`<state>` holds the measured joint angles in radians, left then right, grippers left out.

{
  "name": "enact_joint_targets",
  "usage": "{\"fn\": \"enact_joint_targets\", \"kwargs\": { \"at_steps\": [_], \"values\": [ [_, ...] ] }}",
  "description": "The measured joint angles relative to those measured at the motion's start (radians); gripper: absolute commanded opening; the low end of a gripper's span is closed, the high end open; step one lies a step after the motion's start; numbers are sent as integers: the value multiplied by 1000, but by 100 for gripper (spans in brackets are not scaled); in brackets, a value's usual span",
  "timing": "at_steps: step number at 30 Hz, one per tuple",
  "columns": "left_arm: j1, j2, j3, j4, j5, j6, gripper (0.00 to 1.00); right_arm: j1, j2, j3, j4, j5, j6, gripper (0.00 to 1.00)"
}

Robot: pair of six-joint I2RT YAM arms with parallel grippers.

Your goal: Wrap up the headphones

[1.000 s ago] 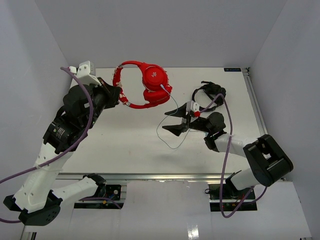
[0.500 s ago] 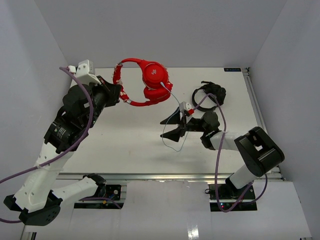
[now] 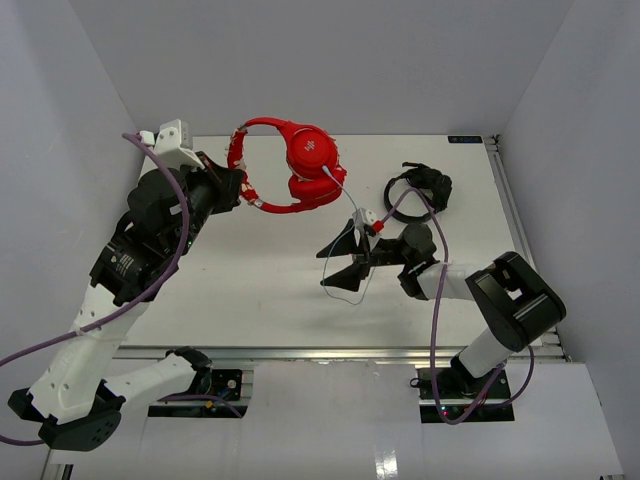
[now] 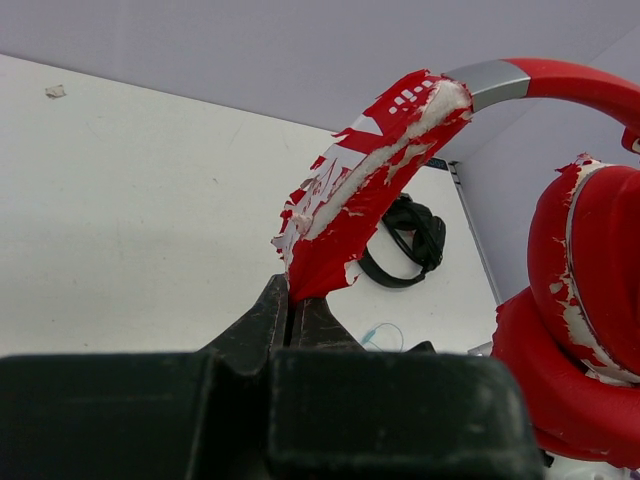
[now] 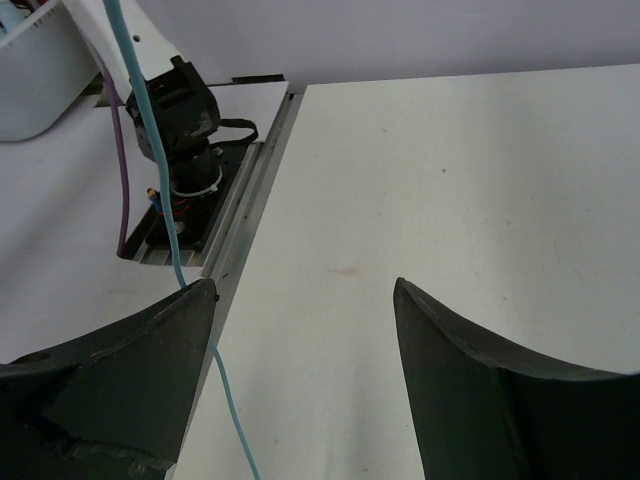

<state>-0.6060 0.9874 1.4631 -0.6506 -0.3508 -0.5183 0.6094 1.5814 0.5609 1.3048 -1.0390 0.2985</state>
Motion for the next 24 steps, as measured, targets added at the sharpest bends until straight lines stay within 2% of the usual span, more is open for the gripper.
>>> {"fn": "enact_joint_targets", "kwargs": {
  "at_steps": [13, 24],
  "values": [
    [0, 0, 0, 1, 0, 37, 0, -51, 0, 50, 5, -143, 22, 84],
    [0, 1, -17, 50, 0, 39, 0, -37, 27, 65, 7, -148, 67, 85]
  ]
}}
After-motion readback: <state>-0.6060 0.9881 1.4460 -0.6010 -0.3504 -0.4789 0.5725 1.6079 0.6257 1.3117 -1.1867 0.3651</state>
